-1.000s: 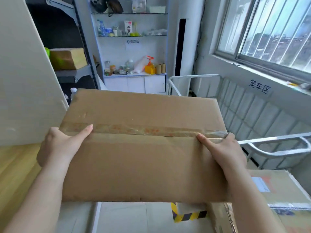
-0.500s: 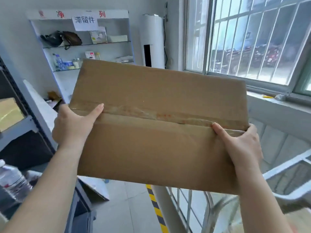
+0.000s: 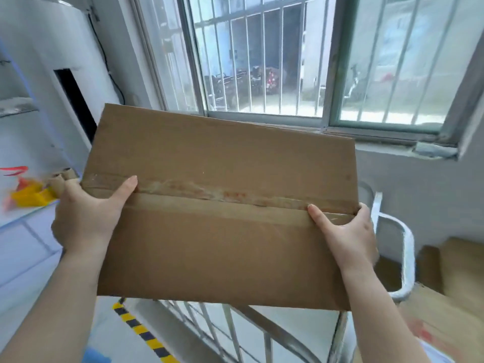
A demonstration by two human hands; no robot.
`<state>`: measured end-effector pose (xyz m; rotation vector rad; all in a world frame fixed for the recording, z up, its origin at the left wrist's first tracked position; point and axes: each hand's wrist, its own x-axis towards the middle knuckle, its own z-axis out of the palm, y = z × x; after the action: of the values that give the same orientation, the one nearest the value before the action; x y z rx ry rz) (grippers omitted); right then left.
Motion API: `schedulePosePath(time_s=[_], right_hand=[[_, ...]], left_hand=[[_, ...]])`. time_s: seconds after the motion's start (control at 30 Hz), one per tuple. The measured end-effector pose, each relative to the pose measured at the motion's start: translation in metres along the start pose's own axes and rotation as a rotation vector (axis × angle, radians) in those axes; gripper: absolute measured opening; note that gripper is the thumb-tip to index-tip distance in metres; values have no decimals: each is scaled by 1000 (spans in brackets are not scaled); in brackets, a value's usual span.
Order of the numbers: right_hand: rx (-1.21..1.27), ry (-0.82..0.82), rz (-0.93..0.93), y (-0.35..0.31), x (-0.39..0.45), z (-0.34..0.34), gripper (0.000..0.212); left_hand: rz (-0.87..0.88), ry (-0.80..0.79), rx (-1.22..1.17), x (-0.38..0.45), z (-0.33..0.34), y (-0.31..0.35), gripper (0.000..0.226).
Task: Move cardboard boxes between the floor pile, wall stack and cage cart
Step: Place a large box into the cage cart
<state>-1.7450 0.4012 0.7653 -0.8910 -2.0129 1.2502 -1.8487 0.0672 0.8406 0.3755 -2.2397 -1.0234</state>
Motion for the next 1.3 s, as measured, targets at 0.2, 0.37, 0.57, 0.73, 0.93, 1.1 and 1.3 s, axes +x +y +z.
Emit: schedulePosePath(time_s=[0.2, 0.37, 0.57, 0.73, 0.93, 1.1, 1.3], right_hand=[[-99, 154, 163, 16, 8, 58, 97], [-194, 177, 288, 46, 16, 96, 101], [-285, 119, 481, 104, 39, 134, 105], [-324, 42, 653, 160, 66, 172, 107], [-388, -33, 907, 227, 84, 214, 110], [-420, -31, 1116, 285, 85, 248, 111], [-388, -52, 1344, 373, 75, 275, 125]], left_hand=[[70, -241, -49, 67, 111, -13, 79], [78, -434, -4, 87, 199, -44, 87], [39, -610, 99, 76, 294, -79, 86], [-8, -838, 211, 67, 378, -115, 83], [-69, -1133, 390, 51, 469, -166, 91], [-112, -1339, 581, 25, 534, -213, 78], [-153, -1573, 610, -19, 592, -278, 64]])
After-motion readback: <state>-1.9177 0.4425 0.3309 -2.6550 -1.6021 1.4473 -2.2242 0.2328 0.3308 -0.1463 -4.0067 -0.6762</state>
